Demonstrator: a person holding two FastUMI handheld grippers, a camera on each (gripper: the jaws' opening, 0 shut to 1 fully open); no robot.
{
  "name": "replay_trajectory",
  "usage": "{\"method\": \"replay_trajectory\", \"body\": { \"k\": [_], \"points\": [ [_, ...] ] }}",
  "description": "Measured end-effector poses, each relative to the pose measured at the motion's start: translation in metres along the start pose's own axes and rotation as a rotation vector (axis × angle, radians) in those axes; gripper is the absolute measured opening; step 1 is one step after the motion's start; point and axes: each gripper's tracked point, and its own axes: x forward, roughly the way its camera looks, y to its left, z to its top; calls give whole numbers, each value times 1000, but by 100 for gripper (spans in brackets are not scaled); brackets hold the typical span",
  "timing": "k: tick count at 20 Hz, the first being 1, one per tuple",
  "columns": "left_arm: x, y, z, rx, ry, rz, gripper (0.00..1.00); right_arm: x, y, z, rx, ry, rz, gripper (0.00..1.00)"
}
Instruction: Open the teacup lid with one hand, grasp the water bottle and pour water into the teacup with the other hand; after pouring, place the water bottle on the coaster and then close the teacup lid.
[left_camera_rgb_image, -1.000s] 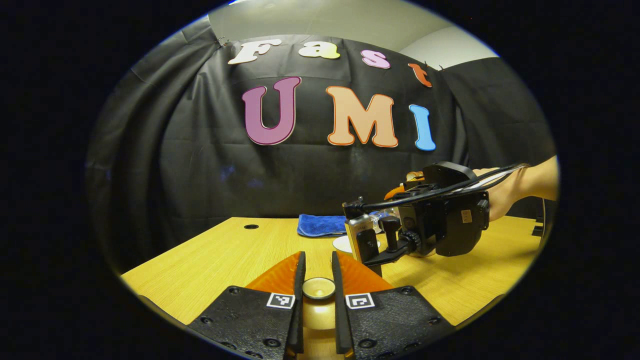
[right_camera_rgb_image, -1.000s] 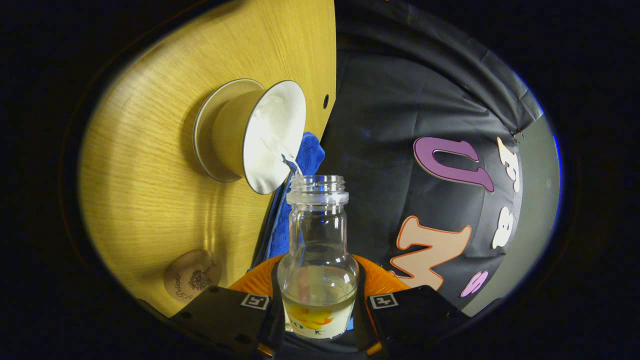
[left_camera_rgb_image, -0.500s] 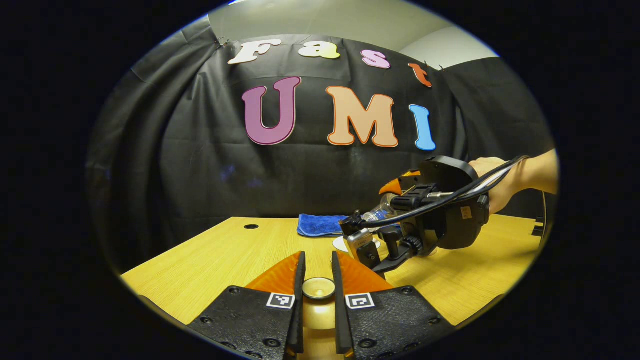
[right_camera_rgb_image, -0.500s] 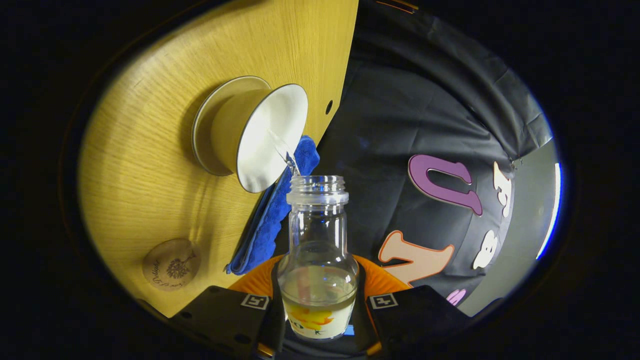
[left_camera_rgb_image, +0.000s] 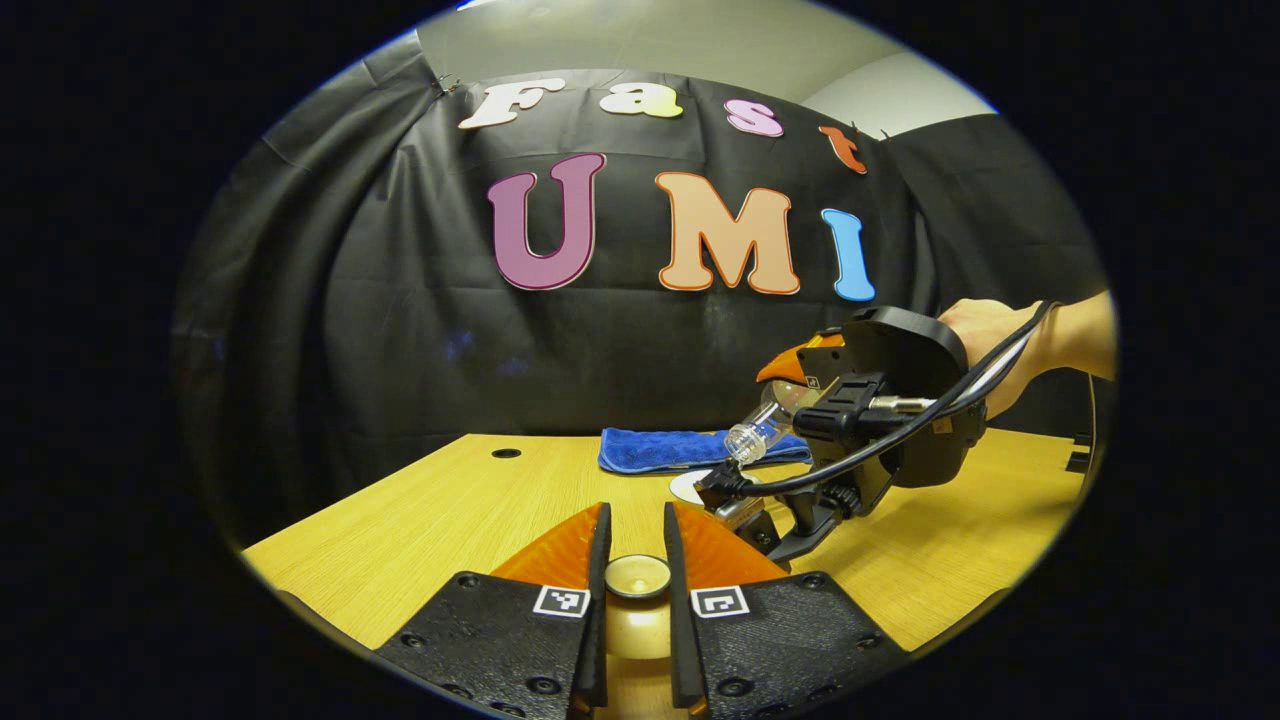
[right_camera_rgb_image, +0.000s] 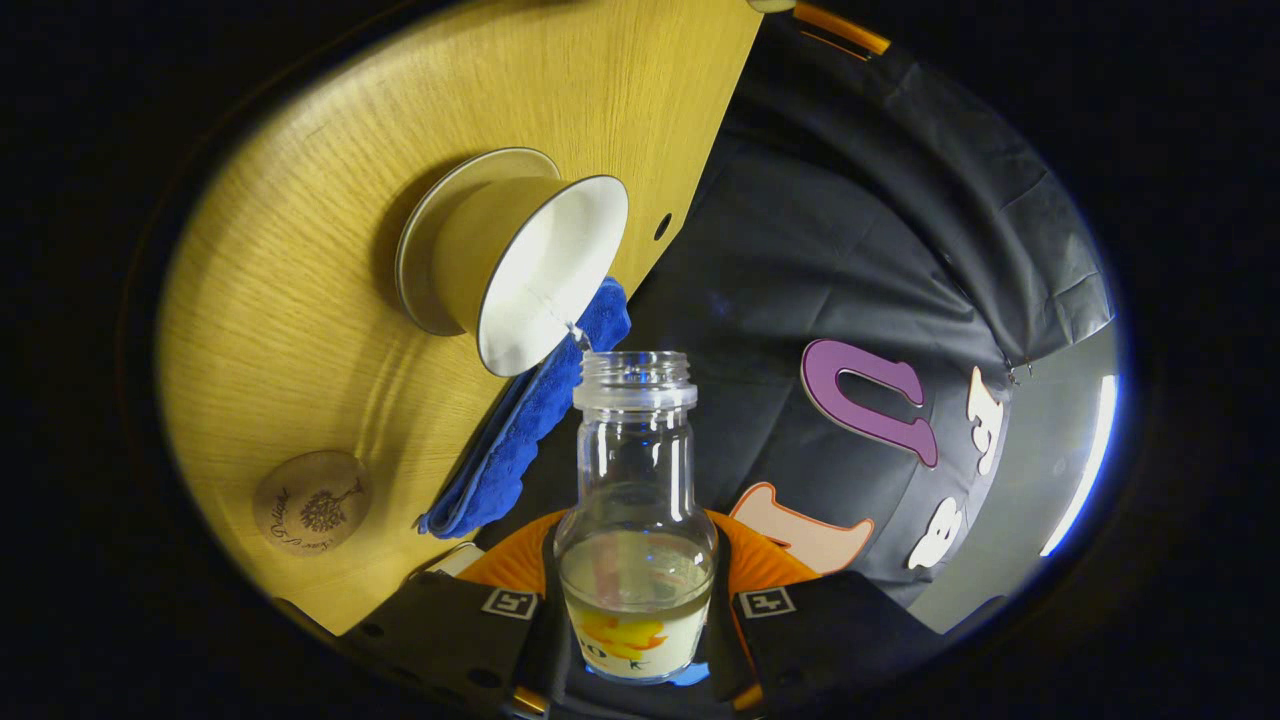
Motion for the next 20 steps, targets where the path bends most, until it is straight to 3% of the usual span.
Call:
{"method": "replay_trajectory", "body": {
  "k": [14, 18, 20],
  "points": [
    [0, 0, 0, 0, -1, 0, 22, -4, 0, 3, 14, -20, 7, 58],
    [0, 1, 0, 0, 0, 0, 22, -3, -3, 2, 122, -29, 39, 56],
    [0, 1, 0, 0, 1, 0, 22, -1, 4, -2, 243, -14, 98, 55]
  ]
}}
